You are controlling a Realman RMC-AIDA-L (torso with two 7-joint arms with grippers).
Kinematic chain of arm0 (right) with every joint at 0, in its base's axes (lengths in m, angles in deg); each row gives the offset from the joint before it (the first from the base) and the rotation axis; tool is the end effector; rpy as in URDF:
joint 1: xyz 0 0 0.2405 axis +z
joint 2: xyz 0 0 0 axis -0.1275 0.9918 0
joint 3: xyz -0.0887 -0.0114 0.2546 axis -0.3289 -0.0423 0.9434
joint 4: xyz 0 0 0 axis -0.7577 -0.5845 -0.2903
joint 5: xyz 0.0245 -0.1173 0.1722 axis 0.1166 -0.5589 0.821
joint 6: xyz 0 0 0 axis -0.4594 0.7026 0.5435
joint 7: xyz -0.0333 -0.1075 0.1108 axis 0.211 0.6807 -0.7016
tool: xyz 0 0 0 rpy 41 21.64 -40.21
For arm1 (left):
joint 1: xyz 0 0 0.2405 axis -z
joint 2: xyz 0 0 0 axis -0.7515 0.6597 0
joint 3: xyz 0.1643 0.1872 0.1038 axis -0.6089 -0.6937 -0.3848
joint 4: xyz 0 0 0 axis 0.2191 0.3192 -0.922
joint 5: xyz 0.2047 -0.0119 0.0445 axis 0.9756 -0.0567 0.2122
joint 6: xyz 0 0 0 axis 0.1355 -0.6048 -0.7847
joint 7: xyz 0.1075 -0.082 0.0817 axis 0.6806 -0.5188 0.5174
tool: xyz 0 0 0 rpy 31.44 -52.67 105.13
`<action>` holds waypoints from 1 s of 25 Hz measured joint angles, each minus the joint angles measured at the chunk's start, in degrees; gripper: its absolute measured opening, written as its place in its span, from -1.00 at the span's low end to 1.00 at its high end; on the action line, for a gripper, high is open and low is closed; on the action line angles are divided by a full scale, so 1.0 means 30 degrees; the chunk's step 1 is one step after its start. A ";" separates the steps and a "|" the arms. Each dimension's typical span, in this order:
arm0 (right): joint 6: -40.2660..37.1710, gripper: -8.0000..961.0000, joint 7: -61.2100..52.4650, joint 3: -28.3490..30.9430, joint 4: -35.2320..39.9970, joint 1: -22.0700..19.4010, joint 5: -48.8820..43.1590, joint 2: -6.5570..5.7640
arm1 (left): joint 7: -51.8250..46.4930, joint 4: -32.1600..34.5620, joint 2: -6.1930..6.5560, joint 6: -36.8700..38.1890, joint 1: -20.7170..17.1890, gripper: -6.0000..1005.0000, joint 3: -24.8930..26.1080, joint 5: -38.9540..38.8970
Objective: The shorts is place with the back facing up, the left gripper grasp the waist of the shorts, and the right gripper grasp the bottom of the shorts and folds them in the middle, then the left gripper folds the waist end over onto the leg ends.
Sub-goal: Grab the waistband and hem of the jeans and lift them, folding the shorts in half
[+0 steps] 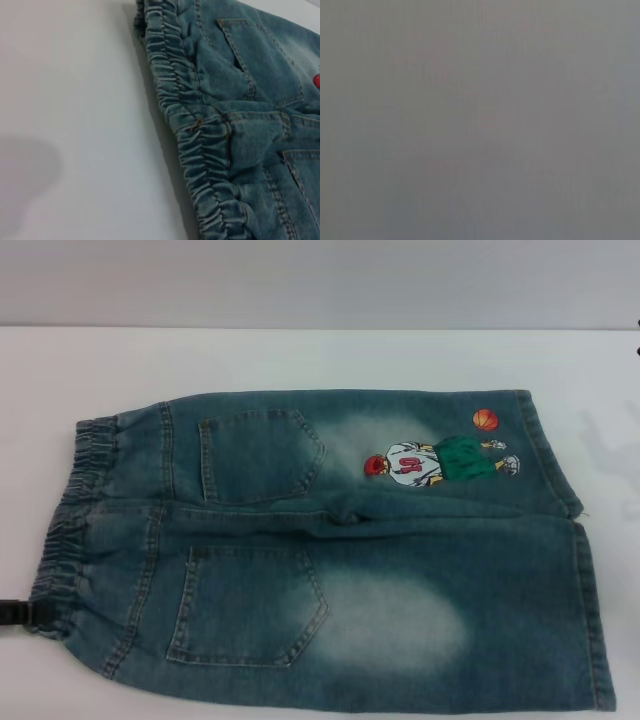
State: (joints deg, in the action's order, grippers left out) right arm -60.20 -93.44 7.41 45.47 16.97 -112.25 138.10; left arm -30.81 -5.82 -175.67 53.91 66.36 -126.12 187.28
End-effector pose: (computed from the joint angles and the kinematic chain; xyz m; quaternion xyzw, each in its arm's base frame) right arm 0.3285 0.3368 0.0176 -0.6899 0.1742 0.3904 0.5842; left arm -0.3976 0.2710 0.0693 -0.7956 -0.5815 -0.0665 0.1563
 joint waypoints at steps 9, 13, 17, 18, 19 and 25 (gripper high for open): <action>0.0013 0.32 0.0000 -0.0001 0.0000 -0.0072 0.0000 -0.0009 | 0.0009 -0.0066 -0.0352 -0.0081 0.0567 0.59 0.0043 0.0858; 0.0067 0.32 0.0000 0.0000 -0.0001 -0.0080 0.0000 -0.0016 | 0.0006 -0.0093 -0.0500 -0.0001 0.0782 0.59 0.0111 0.1058; 0.0092 0.32 0.0000 0.0000 -0.0001 -0.0077 0.0000 -0.0024 | -0.0005 -0.0161 -0.0605 0.0735 0.1015 0.59 0.0136 0.1276; 0.0098 0.32 0.0000 0.0000 -0.0001 -0.0075 -0.0001 -0.0027 | -0.0005 -0.0161 -0.0605 0.0735 0.1015 0.59 0.0136 0.1276; 0.0100 0.32 0.0000 0.0000 -0.0001 -0.0073 -0.0001 -0.0028 | -0.0032 -0.0142 -0.0723 0.1646 0.1170 0.59 0.0178 0.1483; 0.0119 0.32 0.0000 -0.0014 -0.0011 -0.0071 -0.0001 -0.0031 | 0.0352 -0.0057 -0.0726 0.2532 0.1421 0.59 0.1741 0.1479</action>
State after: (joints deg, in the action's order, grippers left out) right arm -59.84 -93.44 7.37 45.44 16.76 -112.25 138.01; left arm -29.76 -5.99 -177.85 61.51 70.62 -120.90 191.71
